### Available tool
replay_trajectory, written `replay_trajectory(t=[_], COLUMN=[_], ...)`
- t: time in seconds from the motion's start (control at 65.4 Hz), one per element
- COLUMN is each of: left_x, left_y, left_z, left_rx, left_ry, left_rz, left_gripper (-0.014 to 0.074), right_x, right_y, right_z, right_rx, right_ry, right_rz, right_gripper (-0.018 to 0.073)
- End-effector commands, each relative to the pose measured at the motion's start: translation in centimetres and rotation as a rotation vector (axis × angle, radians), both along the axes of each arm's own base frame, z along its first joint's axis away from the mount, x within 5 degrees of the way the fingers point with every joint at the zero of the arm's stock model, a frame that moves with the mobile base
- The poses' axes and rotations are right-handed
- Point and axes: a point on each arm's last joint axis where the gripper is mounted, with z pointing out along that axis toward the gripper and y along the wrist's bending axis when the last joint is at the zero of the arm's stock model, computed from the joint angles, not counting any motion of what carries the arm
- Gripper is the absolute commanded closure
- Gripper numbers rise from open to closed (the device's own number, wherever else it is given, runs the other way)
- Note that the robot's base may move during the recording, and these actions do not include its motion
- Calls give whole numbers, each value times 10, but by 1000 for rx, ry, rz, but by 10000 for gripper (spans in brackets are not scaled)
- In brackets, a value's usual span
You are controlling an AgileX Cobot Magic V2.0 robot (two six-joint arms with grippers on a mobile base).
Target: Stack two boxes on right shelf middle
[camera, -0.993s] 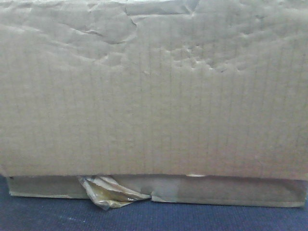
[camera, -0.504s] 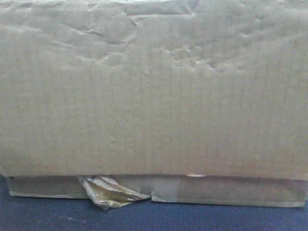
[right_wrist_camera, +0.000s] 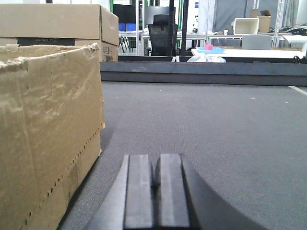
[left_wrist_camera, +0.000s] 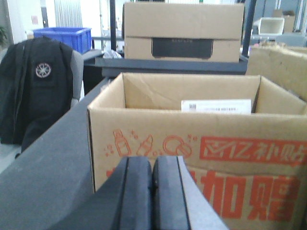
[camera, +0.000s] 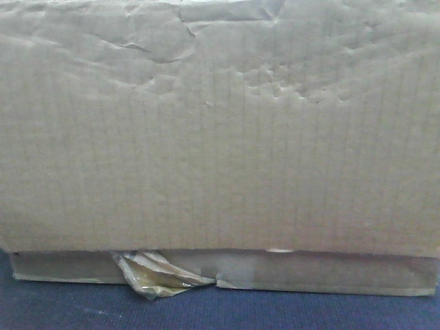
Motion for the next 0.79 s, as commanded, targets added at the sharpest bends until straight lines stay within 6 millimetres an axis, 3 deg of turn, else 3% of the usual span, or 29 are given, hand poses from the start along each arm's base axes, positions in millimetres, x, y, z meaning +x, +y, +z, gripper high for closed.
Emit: replay_trajectory(t=[0.0, 0.138, 0.306, 0.428, 0.657, 0.779], left_x=[-1, -4, -15, -10, 32, 64], left_y=[0, -1, -2, -3, -5, -3], left_z=[5, 18, 65, 98, 133, 143], left_rx=[9, 7, 4, 5, -44, -51], left_ry=[-54, 0, 127, 312, 785, 829], left_rz=[-1, -7, -21, -32, -76, -75], left_gripper=[707, 707, 707, 707, 707, 707], right_x=[0, 0, 0, 0, 0, 0], right_y=[0, 0, 0, 0, 0, 0], right_z=[1, 1, 1, 1, 1, 1], right_rx=[1, 1, 1, 1, 1, 1], right_ry=[-14, -14, -14, -14, -14, -14], right_rz=[-2, -2, -2, -2, -2, -2], right_gripper=[722, 722, 722, 722, 722, 722])
